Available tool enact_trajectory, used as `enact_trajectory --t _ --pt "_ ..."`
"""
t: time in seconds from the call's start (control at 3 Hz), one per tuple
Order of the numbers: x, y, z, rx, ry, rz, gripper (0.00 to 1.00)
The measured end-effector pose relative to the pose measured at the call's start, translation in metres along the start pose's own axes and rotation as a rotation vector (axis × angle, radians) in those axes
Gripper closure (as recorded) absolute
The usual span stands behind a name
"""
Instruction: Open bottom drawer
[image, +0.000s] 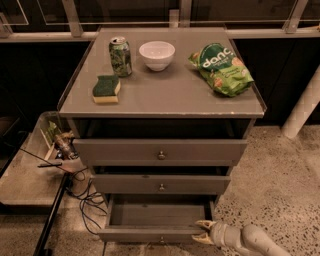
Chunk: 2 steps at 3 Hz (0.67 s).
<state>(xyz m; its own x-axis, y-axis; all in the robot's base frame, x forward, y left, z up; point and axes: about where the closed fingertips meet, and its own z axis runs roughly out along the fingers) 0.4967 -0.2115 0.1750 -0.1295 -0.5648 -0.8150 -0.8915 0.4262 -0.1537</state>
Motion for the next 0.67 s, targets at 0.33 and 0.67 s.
enact_trajectory --t 0.33,0.67 --pt "0.0008 0.0014 -0.0009 0.001 0.004 -0.002 0.84" --pt "0.0044 0.0062 -0.007 0.01 0.005 0.005 1.0"
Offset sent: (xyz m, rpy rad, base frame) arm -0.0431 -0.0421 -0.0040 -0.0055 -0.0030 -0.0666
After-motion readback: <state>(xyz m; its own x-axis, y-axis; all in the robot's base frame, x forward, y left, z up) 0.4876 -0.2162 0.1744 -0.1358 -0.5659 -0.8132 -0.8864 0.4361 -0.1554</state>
